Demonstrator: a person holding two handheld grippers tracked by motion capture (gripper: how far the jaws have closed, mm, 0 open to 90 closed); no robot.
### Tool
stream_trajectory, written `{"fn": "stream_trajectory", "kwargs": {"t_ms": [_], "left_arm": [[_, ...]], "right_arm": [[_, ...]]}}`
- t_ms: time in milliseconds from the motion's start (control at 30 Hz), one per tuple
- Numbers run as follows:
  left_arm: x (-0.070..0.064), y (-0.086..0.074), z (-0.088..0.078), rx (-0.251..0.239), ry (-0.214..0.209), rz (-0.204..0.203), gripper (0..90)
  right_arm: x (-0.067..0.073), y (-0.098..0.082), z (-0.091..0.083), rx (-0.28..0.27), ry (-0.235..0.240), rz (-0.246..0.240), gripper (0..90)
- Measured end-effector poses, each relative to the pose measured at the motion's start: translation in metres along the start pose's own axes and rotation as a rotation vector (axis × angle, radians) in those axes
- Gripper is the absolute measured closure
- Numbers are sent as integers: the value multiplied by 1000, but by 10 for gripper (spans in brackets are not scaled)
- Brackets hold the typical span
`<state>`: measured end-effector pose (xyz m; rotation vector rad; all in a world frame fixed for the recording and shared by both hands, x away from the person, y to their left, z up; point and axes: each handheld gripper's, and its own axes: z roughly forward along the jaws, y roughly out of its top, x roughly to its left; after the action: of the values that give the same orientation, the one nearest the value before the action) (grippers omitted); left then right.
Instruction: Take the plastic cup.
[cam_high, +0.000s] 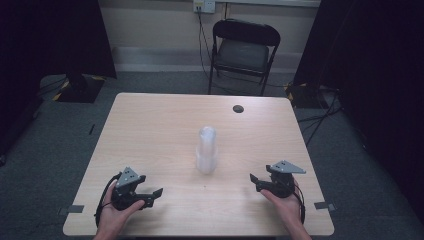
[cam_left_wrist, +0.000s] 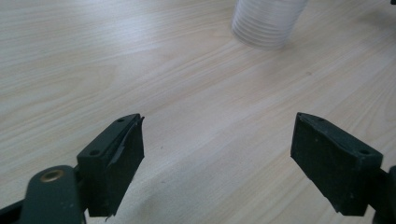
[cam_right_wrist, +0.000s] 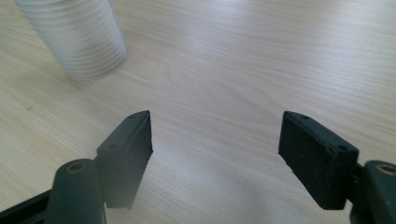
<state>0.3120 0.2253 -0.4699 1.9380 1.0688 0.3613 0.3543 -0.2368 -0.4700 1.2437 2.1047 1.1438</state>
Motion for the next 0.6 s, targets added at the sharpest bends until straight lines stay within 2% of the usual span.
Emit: {"fn": "stream_trajectory", "kwargs": {"t_ms": [300,367,400,500,600], "left_arm": [[7,2,0,-22,-16,-32,161],[6,2,1,-21,-13,-21,162],[5,2,1,-14,-15,-17,164],[2,2,2,-14,-17,1,168],[0,3,2,-10,-24,20,170]], "right_arm": [[4,3,2,-13,52,3,349],[5,4,2,-14,65,-5,374],[6,5,1,-8,82,5,392],[7,7,-3,-15,113,25,395],[11,10,-6,-25,130,19,394]]}}
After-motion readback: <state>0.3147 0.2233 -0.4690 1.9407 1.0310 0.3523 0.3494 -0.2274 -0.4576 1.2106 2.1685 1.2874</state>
